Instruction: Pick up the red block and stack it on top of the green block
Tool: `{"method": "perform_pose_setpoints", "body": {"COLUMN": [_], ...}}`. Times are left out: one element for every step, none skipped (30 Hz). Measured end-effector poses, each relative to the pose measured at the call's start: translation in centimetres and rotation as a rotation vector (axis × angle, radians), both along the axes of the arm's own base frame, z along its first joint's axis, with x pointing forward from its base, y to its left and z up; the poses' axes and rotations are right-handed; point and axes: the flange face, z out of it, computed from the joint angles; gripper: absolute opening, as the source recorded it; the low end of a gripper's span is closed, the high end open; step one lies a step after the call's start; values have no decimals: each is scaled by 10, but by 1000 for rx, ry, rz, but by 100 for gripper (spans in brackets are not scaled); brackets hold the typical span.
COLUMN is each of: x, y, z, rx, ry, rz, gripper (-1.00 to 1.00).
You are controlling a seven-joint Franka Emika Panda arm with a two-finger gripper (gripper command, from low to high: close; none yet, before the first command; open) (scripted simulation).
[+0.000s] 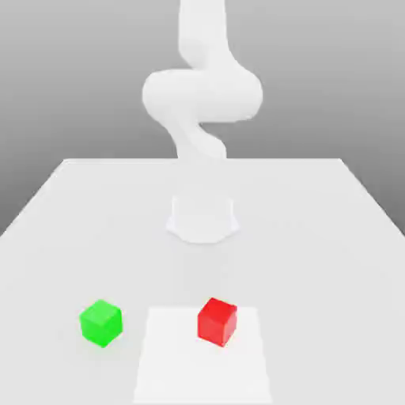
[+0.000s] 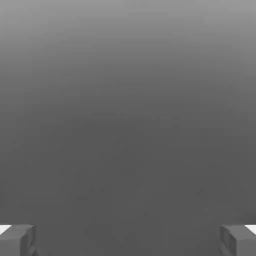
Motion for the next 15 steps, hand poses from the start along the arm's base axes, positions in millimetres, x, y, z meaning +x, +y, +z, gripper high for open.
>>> {"method": "perform_pose_setpoints", "body": {"x": [13,24,34,42,49,54,58,60,61,60,58,54,48,41,33], "y": [-1,-2,-1,1,3,5,9,12,15,19,22,26,29,31,33], "z": [-25,-49,-74,-99,-124,-149,-174,-199,-224,-249,-274,-299,-325,-350,-372], "rx": [-14,-28,-43,-58,-74,-91,-108,-127,-146,-167,-188,-211,-236,-262,-287], "ry": [37,72,107,141,174,207,239,272,305,337,371,404,439,474,507], "rz": [46,91,135,180,225,270,315,361,408,456,506,557,610,666,717], "gripper": [0,0,0,0,0,0,0,0,0,0,0,0,0,0,0]}}
